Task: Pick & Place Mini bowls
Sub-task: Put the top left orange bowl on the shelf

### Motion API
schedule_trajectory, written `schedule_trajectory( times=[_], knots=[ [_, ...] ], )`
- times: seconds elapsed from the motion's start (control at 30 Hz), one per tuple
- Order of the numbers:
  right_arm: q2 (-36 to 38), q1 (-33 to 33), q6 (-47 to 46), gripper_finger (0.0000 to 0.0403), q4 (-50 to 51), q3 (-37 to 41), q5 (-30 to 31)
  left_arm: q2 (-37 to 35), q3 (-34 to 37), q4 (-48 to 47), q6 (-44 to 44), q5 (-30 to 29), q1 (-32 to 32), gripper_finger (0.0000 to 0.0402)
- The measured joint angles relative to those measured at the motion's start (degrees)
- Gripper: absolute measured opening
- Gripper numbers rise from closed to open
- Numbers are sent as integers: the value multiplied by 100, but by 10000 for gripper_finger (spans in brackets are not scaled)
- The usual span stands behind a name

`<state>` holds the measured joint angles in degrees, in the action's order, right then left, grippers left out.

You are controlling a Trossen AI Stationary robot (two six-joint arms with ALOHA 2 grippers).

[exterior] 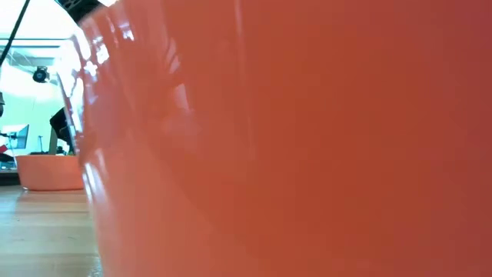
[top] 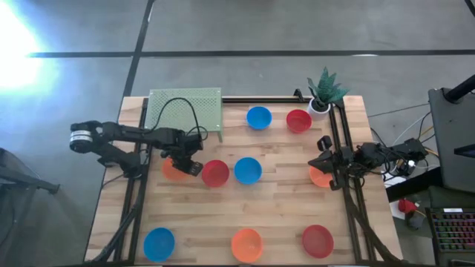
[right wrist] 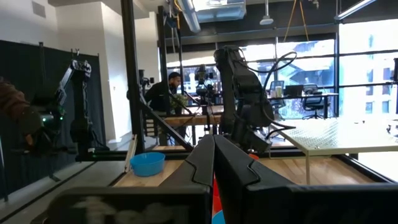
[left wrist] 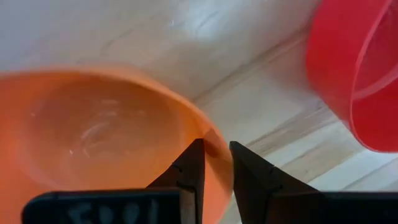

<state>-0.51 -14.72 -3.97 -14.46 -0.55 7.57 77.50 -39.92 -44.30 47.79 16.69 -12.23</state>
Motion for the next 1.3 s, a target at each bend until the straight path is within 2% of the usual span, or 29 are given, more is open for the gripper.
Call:
schedule_trajectory(
  times=[0.23, 0.4, 0.67, 0.87, 1.3],
  knots=[
    [0, 2, -9, 8, -2, 2, 3, -50, -15, -81, -90, 78, 45, 9],
    [0, 2, -11, 8, -2, 2, 3, -255, -126, -315, -102, 112, 96, 4],
    [0, 0, 9, 8, 0, 2, 3, -662, -610, -762, -254, 538, 239, 0],
    [0, 0, 9, 8, 2, 2, 3, -764, -1348, -1271, -303, 692, 400, 0],
    [0, 2, 9, 8, 2, 2, 3, -770, -3308, -2072, -643, 566, 619, 0]
  ],
)
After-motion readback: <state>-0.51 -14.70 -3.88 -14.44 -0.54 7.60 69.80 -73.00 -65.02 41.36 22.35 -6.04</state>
